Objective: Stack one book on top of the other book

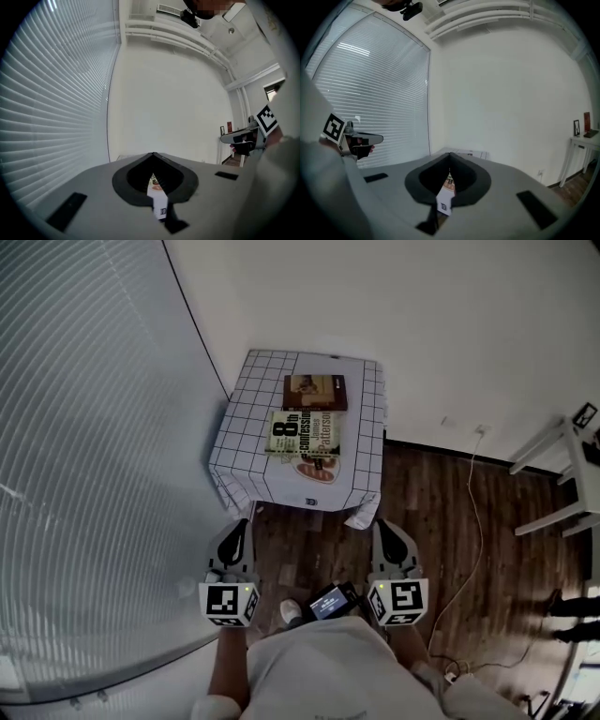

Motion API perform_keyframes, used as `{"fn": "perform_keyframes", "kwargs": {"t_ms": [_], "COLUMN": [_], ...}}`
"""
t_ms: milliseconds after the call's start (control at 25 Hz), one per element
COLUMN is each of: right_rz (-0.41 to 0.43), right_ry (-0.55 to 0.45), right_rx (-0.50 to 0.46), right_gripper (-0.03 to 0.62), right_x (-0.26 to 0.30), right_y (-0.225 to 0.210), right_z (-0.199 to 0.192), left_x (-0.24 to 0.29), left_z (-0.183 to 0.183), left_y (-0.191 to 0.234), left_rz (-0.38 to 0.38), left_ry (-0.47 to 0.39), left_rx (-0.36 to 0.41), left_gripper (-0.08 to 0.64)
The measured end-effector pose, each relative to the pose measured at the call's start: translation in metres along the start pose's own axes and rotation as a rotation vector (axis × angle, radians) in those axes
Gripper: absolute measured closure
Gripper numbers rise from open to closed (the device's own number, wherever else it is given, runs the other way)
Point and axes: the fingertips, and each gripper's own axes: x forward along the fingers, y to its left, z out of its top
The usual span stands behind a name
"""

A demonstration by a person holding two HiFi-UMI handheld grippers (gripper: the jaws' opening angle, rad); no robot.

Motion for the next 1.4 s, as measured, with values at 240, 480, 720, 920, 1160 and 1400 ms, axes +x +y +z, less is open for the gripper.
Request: {"fn": "perform_keyframes", "kwargs": {"t_ms": [240, 480, 720, 920, 1160, 1400], "right_rz": [0.019, 0.013, 0.000, 0.000, -0.023, -0.041], "right_ry": [0.021, 0.039, 0.078, 0.082, 0.081, 0.081], "right_rx": [0.009, 0.016, 0.024, 0.014, -0.002, 0.004], "right_gripper": [0.584, 0.584, 0.584, 0.584, 0.584, 0.584], "right_x": [-0.003, -0.008, -0.005, 0.010, 0.042, 0.086], "right_y": [-0.011, -0.023, -0.033, -0.034, -0.035, -0.031], "right_z": [-0.011, -0.017, -0.028, -0.024, -0.017, -0.008], "left_x": [0.002, 0.010, 0.018, 0.034, 0.070, 0.113], "left_z": [0.005, 0.004, 0.000, -0.005, -0.005, -0.003], "left_y": [-0.021, -0.034, -0.033, -0.025, -0.004, 0.025], "left_rz": [-0.013, -0.025, -0.025, -0.030, -0.046, -0.072], "left_ry": [0.004, 0.007, 0.026, 0.034, 0.011, 0.007], "left_rx": [0.036, 0.032, 0.029, 0.017, 0.005, -0.005], "left_gripper": [0.552, 0.552, 0.552, 0.552, 0.552, 0.552]}}
